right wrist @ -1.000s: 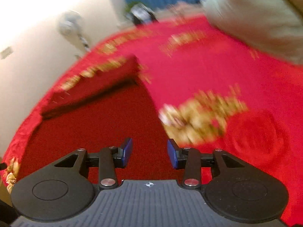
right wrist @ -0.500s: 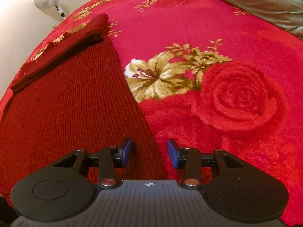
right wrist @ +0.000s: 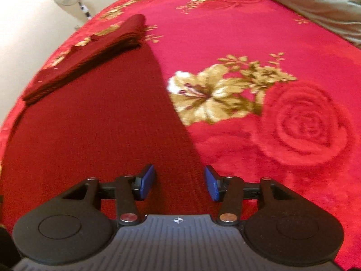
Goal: Fold small clothes
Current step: 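Release the sleeve and move both grippers to the sweater hem, then grasp the hem with the right gripper while the left gripper grasps the hem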
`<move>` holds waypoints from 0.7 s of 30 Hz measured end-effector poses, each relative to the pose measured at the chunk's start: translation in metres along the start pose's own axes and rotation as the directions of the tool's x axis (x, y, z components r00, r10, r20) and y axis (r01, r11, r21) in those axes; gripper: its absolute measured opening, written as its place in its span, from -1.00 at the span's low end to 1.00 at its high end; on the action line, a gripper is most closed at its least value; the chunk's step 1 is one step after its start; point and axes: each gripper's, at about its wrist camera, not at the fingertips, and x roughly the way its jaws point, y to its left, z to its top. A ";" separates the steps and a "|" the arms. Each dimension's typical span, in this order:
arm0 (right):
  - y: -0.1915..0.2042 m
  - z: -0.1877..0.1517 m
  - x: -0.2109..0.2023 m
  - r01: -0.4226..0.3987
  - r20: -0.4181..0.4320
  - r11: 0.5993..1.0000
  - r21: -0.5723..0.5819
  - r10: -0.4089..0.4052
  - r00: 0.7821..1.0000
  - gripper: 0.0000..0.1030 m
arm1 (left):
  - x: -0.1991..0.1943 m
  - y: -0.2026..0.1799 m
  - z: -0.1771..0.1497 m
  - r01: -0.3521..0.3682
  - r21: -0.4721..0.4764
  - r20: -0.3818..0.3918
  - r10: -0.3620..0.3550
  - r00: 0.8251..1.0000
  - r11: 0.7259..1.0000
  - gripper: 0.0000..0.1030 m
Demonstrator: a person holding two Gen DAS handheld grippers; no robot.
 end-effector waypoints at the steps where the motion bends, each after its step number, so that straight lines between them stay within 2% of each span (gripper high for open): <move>1: 0.001 0.000 0.000 -0.027 -0.006 1.000 -0.002 0.027 1.000 0.02 | -0.001 0.001 0.001 0.014 -0.012 0.008 -0.014 1.000 1.000 0.00; 4: 0.003 0.000 -0.001 -0.041 -0.008 0.999 -0.001 0.041 0.999 0.03 | -0.006 0.005 0.006 0.116 -0.061 0.037 -0.114 0.993 0.991 0.00; 9: 0.002 0.001 -0.005 -0.076 -0.001 0.996 0.034 0.076 0.997 0.03 | 0.000 -0.005 0.003 0.096 -0.019 0.007 -0.096 0.995 0.995 0.01; 13: 0.006 -0.001 -0.006 -0.090 -0.003 0.996 0.007 0.090 0.996 0.03 | -0.013 0.000 0.007 0.209 -0.073 0.077 -0.203 0.976 0.975 0.00; 14: 0.008 -0.001 -0.007 -0.098 -0.002 0.995 0.001 0.098 0.995 0.03 | -0.013 -0.003 0.006 0.203 -0.059 0.075 -0.198 0.977 0.978 0.00; 17: 0.009 -0.002 -0.005 -0.094 -0.003 0.996 -0.009 0.094 0.996 0.03 | -0.001 -0.013 0.000 0.130 0.013 -0.005 -0.130 0.992 0.991 0.00; 21: 0.004 -0.001 -0.001 -0.036 -0.009 0.999 0.009 0.036 0.999 -0.06 | -0.007 -0.007 0.004 0.167 -0.035 0.032 -0.166 0.986 0.985 0.00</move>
